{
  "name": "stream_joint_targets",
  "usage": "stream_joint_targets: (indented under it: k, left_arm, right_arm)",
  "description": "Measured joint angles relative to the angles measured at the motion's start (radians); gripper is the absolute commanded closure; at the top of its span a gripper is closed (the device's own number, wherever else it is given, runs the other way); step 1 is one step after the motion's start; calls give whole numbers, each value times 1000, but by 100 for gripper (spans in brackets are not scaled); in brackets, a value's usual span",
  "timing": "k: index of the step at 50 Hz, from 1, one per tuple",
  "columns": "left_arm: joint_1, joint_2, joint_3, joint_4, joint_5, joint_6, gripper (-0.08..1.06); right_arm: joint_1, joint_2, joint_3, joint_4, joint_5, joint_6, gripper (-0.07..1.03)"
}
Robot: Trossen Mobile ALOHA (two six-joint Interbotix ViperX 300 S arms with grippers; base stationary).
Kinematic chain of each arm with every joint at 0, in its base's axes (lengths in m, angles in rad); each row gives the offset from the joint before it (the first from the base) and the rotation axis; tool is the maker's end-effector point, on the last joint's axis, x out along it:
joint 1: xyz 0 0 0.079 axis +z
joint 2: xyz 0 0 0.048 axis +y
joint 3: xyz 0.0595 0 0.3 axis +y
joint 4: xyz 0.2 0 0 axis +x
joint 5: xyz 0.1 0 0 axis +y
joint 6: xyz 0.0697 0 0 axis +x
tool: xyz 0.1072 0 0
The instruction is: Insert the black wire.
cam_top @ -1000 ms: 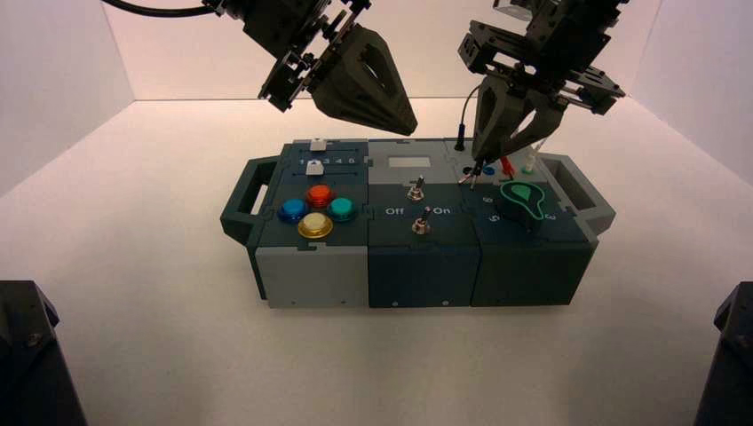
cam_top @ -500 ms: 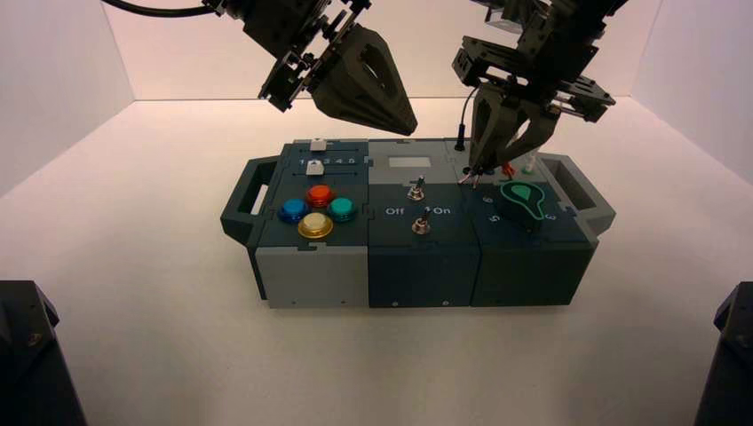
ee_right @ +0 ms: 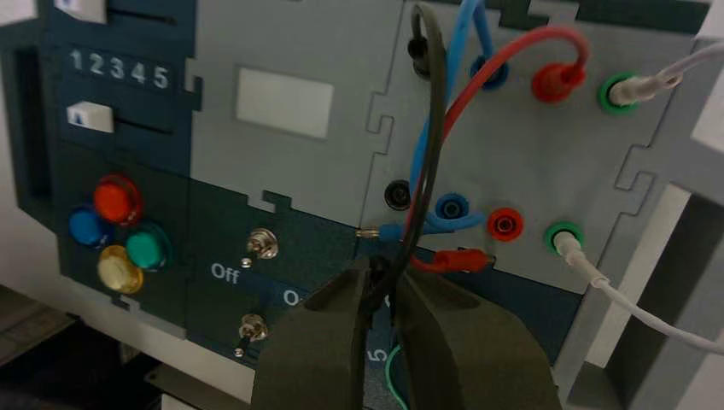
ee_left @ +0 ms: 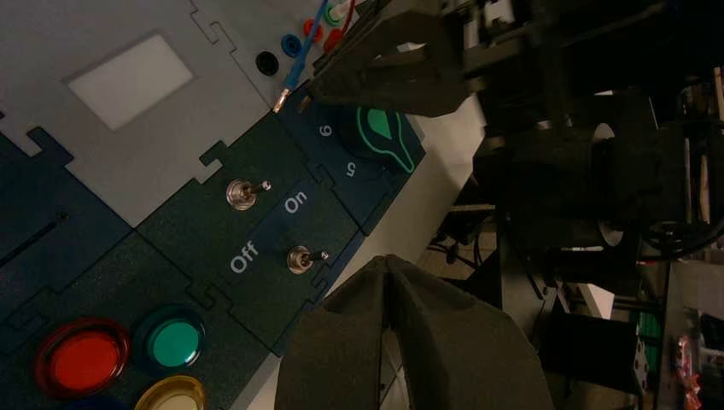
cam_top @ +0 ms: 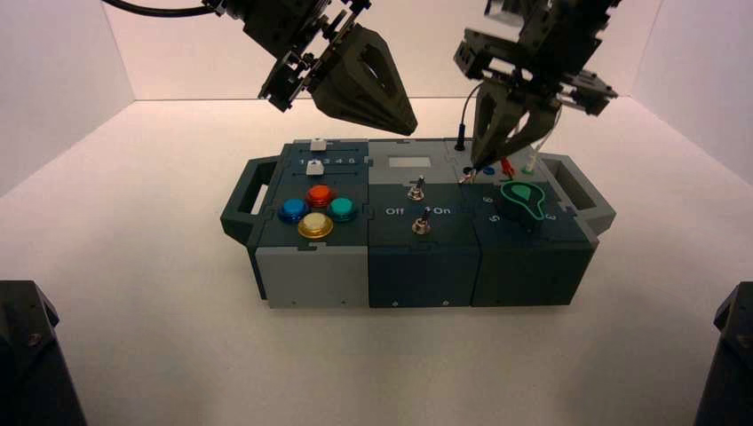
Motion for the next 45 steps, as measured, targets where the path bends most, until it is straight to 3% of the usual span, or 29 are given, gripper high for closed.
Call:
stream_joint_targets:
  k: [7, 17, 21, 25, 26, 30, 33, 34, 45]
  left_arm:
    - [0, 0, 0, 0, 3, -2, 101]
    - [-6, -3, 14, 6, -35, -49, 100]
    - [-25, -15, 25, 32, -77, -78, 100]
    - [-55, -38, 26, 87, -121, -141, 100]
    - [-57, -38, 26, 89, -121, -144, 100]
    - [-77, -44, 28, 156, -146, -221, 100]
    - [-78, -44, 28, 179, -153, -244, 100]
    - [-77, -44, 28, 199, -160, -259, 100]
    - [-77, -46, 23, 227, -166, -308, 100]
  right_arm:
    - [0, -44, -3, 0, 8, -2, 99]
    - [0, -80, -9, -26, 11, 0, 99]
    - [0, -81, -9, -44, 11, 3, 99]
    - [0, -81, -9, -57, 9, 3, 99]
    - [0, -83, -9, -58, 8, 3, 99]
    - [5, -83, -9, -72, 2, 6, 98]
    - [12, -81, -9, -86, -5, 9, 98]
    - [21, -83, -9, -97, -9, 14, 98]
    - [71, -81, -11, -160, -32, 37, 98]
